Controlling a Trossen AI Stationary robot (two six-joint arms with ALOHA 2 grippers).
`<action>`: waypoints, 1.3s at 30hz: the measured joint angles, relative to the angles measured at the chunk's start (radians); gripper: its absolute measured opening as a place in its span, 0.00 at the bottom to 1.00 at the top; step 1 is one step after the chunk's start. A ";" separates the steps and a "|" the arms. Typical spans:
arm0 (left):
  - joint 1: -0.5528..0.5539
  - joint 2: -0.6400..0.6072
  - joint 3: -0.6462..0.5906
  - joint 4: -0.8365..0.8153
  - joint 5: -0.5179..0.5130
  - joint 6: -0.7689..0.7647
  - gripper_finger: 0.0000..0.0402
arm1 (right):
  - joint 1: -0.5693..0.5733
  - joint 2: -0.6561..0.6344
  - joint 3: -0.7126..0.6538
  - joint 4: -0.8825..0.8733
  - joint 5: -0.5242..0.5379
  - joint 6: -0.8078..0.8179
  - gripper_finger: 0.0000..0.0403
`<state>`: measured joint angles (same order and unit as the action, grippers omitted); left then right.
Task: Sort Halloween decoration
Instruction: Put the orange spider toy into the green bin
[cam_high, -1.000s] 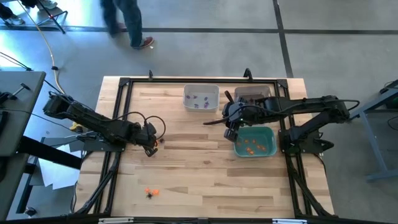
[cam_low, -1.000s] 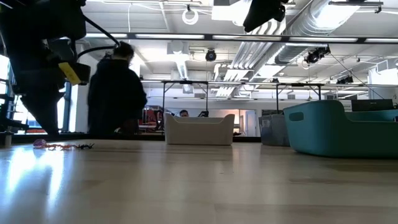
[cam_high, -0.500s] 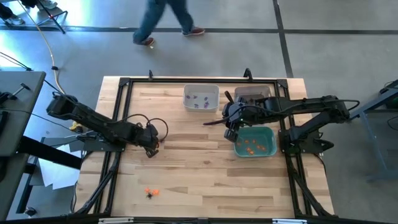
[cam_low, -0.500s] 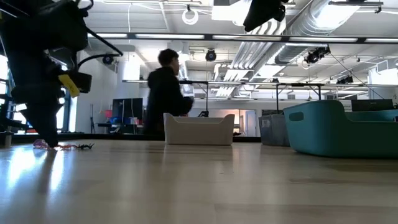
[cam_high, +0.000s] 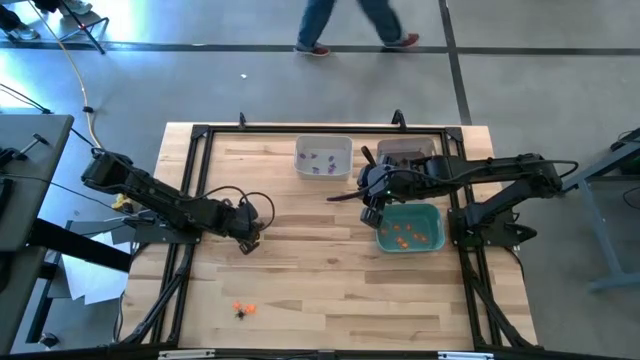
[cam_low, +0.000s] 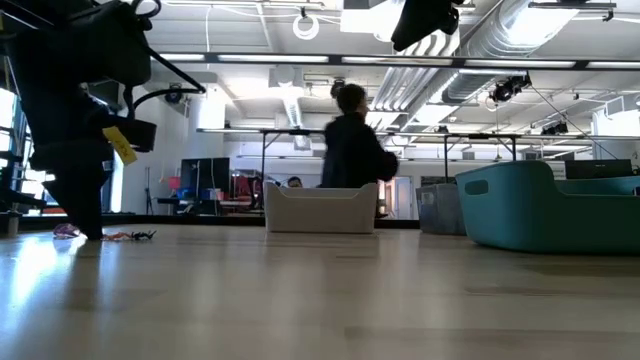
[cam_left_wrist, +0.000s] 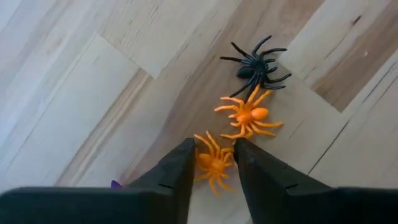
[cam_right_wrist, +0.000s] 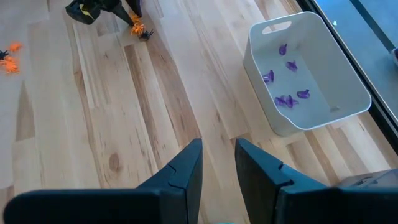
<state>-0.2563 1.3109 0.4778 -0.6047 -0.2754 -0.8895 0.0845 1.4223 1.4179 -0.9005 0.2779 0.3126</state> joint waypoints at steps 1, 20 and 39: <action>0.001 -0.002 0.006 0.001 0.002 -0.007 0.23 | 0.000 0.000 0.000 0.000 0.000 0.000 0.22; 0.001 0.001 0.177 -0.131 -0.024 0.041 0.00 | 0.000 0.000 0.000 0.000 0.000 0.000 0.22; -0.126 -0.064 0.564 -0.091 -0.733 0.406 0.00 | 0.000 0.057 -0.213 0.295 0.093 -0.145 0.22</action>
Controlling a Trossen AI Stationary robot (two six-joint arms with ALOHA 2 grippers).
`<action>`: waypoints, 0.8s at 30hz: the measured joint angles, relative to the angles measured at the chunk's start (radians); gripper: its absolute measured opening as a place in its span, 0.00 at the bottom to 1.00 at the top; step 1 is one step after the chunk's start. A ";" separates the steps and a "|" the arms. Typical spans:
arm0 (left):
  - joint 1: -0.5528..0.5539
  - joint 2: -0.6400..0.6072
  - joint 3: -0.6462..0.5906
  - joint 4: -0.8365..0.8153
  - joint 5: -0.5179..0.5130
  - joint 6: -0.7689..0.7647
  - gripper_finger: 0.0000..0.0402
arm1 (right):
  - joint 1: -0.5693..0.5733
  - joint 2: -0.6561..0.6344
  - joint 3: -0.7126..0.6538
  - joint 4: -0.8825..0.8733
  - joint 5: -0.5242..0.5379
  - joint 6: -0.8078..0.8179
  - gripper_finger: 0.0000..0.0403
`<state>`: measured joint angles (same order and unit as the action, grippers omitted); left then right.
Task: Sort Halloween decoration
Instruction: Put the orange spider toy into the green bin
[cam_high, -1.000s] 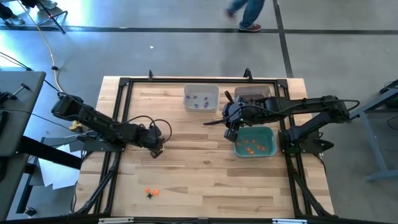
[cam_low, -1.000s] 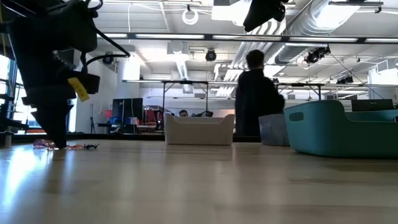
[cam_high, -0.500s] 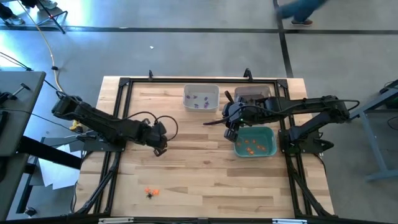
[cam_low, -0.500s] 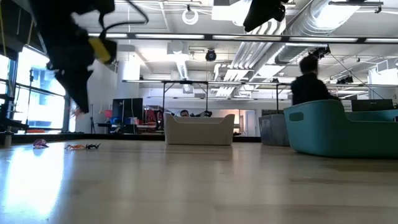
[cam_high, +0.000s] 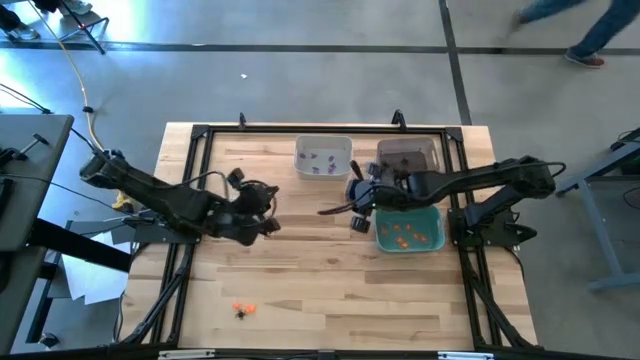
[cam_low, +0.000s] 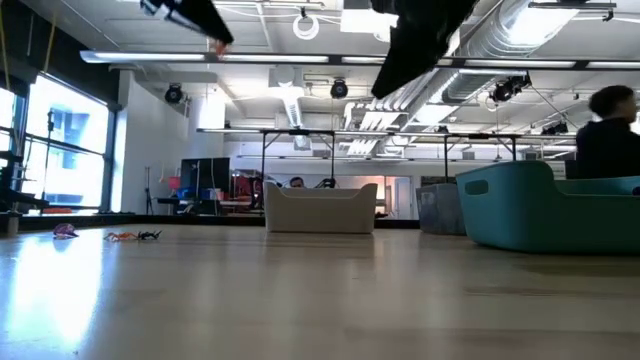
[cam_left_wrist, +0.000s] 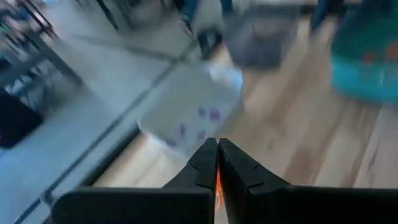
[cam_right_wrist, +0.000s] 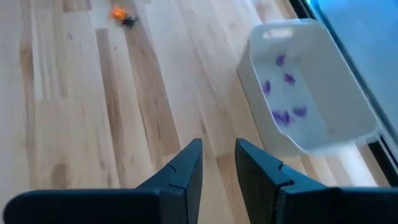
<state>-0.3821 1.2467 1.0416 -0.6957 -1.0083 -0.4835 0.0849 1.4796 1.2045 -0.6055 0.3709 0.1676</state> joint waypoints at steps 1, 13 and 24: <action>-0.017 -0.012 0.000 0.027 -0.040 0.011 0.00 | -0.001 0.000 -0.032 0.063 0.000 -0.031 0.22; -0.209 0.012 0.000 0.166 -0.527 -0.098 0.00 | -0.008 0.000 -0.347 1.216 -0.112 -0.349 0.22; -0.157 0.097 0.000 0.320 -0.491 -0.048 0.00 | -0.016 0.068 -0.370 1.395 -0.129 -0.294 0.22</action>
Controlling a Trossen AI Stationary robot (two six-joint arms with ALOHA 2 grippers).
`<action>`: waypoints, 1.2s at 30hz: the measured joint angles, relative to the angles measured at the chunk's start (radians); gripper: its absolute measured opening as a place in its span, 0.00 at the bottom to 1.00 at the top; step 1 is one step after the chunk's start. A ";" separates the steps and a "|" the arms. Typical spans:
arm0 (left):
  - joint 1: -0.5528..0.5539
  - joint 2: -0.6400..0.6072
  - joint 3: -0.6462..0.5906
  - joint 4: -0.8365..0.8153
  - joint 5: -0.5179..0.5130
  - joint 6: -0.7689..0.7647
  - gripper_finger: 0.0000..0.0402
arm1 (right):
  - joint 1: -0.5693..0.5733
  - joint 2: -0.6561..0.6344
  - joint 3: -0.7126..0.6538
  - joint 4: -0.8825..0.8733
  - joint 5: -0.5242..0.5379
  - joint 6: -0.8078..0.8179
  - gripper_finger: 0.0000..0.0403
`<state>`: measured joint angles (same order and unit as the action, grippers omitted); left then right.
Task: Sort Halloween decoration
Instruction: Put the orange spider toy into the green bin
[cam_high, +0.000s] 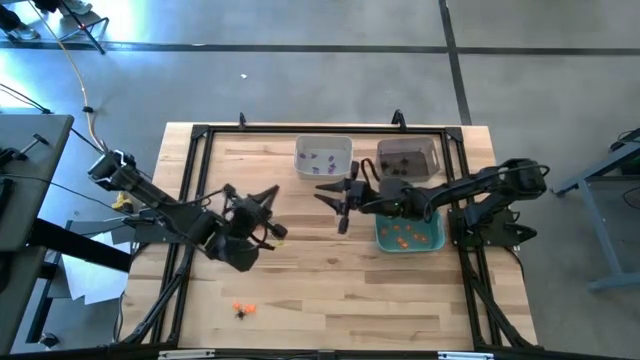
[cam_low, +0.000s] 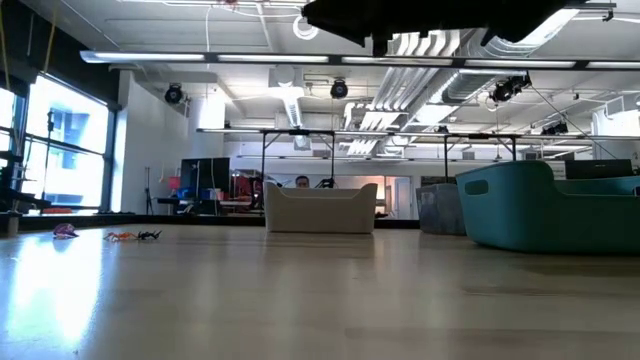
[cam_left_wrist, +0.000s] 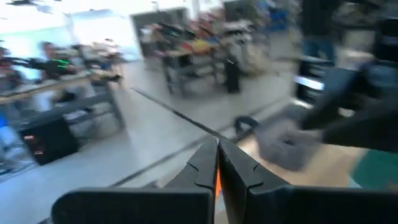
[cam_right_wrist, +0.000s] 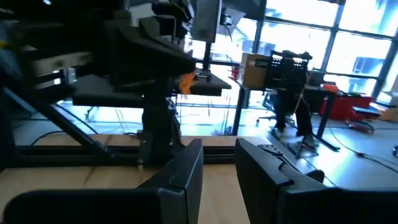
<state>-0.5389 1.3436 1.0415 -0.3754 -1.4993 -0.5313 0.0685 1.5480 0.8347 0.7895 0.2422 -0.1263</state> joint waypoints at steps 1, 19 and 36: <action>0.012 0.001 0.001 0.036 0.052 0.058 0.00 | 0.000 0.007 0.004 0.000 0.014 0.006 0.22; 0.166 0.002 0.000 0.464 0.671 0.667 0.00 | 0.039 0.018 0.022 -0.052 0.049 -0.006 0.22; 0.239 0.002 0.000 0.466 0.732 0.664 0.00 | 0.045 0.017 0.022 -0.010 0.048 0.021 0.22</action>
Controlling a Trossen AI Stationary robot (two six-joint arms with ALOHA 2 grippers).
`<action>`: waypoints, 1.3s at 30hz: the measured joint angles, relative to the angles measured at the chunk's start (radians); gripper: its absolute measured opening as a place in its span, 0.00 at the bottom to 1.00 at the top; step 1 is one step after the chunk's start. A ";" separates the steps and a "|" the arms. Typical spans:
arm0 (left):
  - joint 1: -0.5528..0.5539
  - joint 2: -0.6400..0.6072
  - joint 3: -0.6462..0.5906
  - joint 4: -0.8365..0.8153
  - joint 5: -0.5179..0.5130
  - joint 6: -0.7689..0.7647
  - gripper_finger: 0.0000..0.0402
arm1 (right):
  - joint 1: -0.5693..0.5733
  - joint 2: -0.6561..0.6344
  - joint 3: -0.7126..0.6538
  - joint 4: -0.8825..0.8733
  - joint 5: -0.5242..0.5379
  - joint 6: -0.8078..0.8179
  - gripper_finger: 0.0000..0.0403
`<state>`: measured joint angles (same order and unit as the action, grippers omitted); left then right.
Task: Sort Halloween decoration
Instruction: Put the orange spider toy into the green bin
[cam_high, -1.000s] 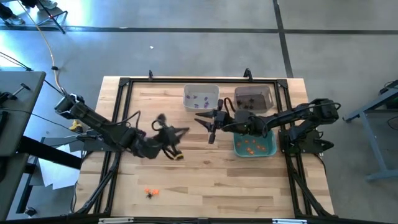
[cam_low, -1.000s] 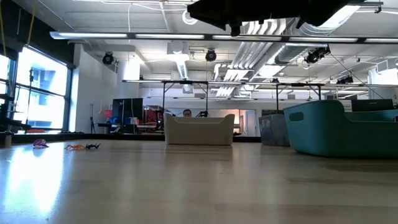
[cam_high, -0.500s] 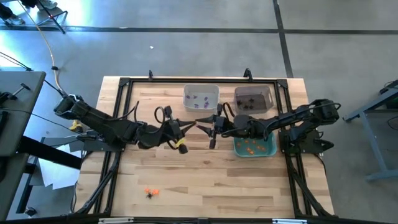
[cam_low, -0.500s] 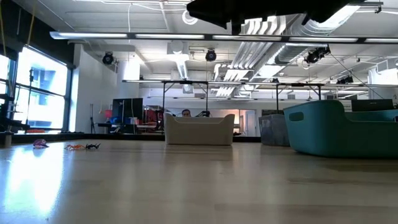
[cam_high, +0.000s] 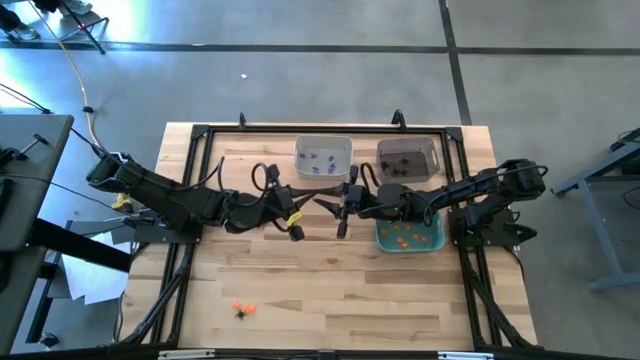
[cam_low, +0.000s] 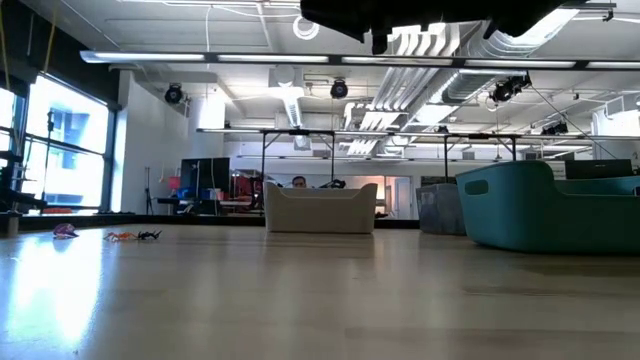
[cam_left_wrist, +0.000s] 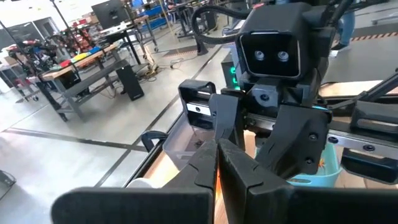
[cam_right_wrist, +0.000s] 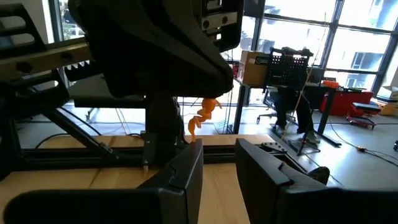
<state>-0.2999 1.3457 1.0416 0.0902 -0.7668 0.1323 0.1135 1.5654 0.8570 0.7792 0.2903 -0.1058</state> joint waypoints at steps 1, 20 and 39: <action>0.001 0.000 0.000 0.000 0.002 0.000 0.00 | 0.000 0.000 0.000 0.001 -0.001 0.000 0.22; 0.052 0.015 0.000 0.034 0.040 0.063 0.00 | 0.000 0.000 0.000 0.006 -0.009 0.001 0.22; 0.057 0.016 0.000 0.004 0.087 -0.008 0.00 | -0.002 0.000 0.000 0.008 -0.009 0.001 0.22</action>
<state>-0.2424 1.3613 1.0416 0.0937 -0.6801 0.1242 0.1112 1.5654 0.8570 0.7868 0.2817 -0.1043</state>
